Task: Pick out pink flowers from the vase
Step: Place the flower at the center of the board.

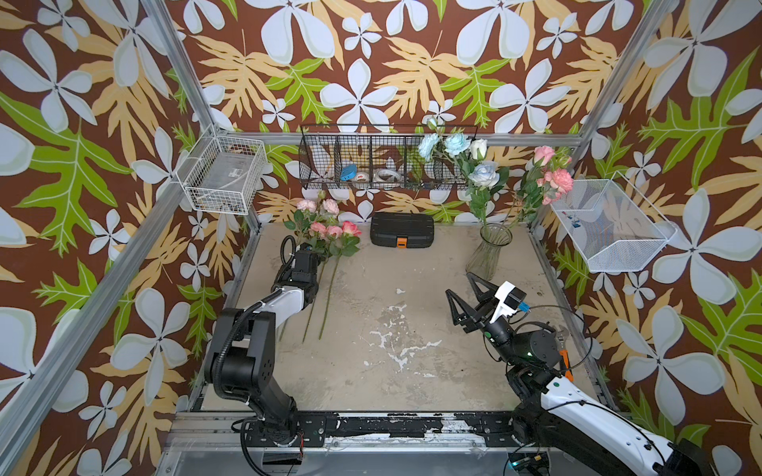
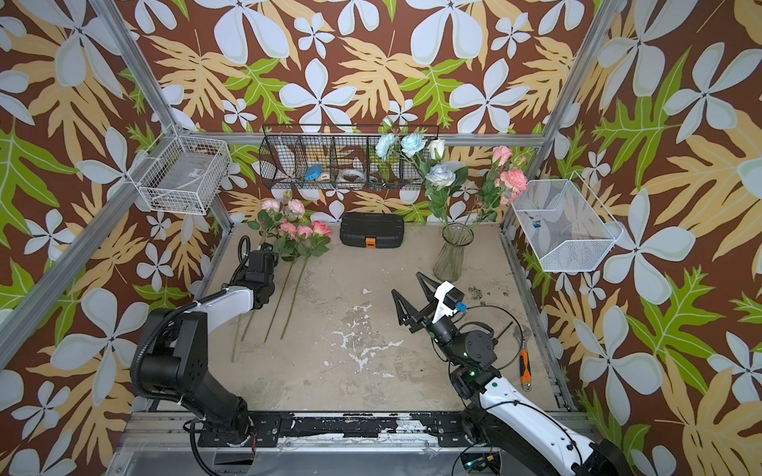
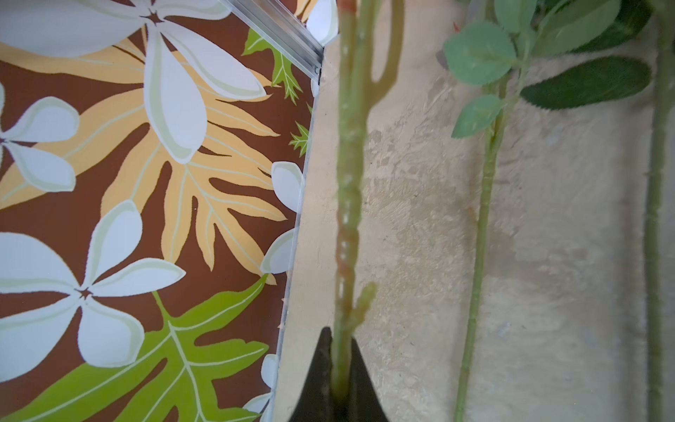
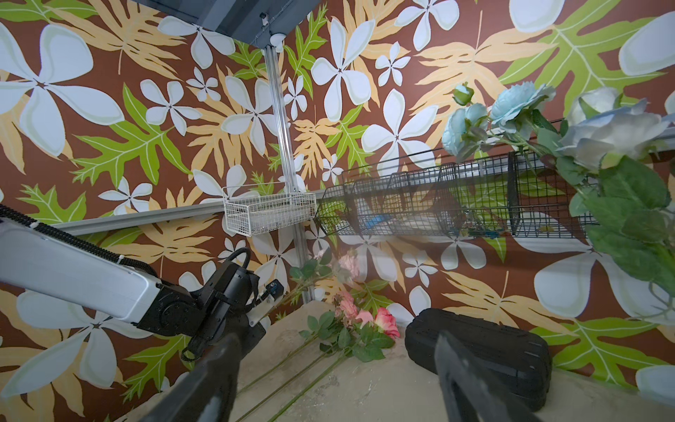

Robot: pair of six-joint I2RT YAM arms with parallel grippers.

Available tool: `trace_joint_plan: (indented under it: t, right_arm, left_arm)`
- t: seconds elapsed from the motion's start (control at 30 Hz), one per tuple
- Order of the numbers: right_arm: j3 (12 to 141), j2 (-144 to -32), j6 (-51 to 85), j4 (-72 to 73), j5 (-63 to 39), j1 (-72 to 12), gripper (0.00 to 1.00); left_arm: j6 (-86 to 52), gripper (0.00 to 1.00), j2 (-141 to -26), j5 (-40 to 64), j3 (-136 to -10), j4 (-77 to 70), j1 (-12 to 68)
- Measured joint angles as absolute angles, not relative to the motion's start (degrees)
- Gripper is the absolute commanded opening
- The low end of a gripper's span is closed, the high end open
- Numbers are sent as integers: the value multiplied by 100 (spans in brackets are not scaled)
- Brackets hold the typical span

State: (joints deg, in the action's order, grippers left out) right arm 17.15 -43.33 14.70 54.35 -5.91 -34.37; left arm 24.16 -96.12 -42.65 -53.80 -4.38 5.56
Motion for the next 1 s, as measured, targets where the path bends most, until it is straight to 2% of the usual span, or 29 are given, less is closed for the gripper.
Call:
trace_joint_plan:
  t: [0.3, 0.6, 0.93, 0.97, 1.0]
  right_arm:
    - [1651, -4375, 1328, 5476, -554, -3437, 82]
    - [1723, -4602, 1179, 5474, -556, -3437, 82]
    - [1887, -5028, 1125, 5441, -602, -3437, 82]
    - [1916, -5054, 1107, 5433, -602, -3437, 82]
    - [1944, -5072, 1105, 5430, -602, -3437, 82]
  left_arm:
    - [3183, 0, -10313, -4119, -5802, -958, -80]
    - [3555, 0, -11330, -3876, -6416, -1100, -336]
    - [3162, 0, -11212, -3675, -6200, -1177, -580]
    - [3135, 1, -11220, -3656, -6167, -1221, -578]
    - [3129, 7, -11238, -3649, -6149, -1247, -578]
